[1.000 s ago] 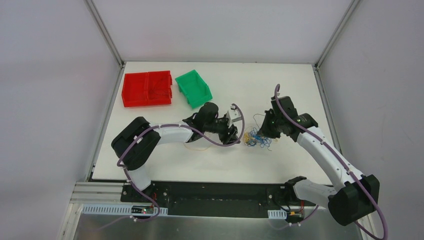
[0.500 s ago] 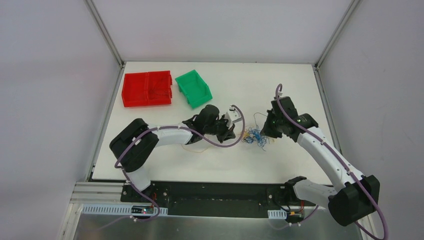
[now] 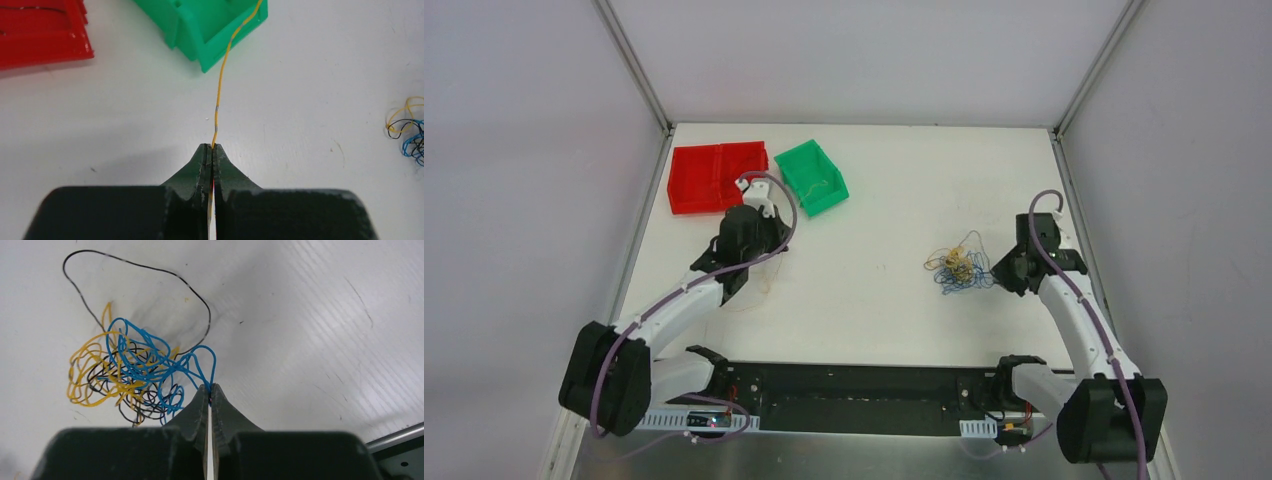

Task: Untangle the cables
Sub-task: Untie the cable.

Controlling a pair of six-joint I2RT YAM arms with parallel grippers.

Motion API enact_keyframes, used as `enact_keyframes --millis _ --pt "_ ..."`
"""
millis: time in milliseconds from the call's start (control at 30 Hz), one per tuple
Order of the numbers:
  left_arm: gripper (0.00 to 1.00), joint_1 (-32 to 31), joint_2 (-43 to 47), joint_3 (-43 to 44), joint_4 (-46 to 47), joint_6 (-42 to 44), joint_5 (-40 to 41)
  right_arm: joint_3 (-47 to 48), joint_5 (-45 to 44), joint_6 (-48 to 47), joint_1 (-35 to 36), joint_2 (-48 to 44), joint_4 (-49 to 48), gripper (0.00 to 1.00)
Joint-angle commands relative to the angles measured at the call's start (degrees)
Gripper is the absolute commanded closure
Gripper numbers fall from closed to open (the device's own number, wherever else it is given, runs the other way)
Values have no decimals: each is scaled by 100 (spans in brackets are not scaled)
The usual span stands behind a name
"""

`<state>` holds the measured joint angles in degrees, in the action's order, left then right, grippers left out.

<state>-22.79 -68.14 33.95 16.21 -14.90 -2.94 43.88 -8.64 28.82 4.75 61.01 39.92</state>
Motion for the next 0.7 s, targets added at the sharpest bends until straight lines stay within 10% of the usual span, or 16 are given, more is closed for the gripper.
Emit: enact_keyframes --millis 0,300,533,667 --pt "100 45 747 -434 -255 -1049 1068 -67 -195 488 -364 -536 -16 100" --pt "100 97 910 -470 317 -865 -338 -265 2153 -41 -430 -790 -848 100" --pt "100 -519 476 543 168 -637 -807 366 1886 -294 939 -257 -807 98" --pt "100 -832 153 1331 -46 -511 -934 556 1519 -233 1054 -76 -589 8"
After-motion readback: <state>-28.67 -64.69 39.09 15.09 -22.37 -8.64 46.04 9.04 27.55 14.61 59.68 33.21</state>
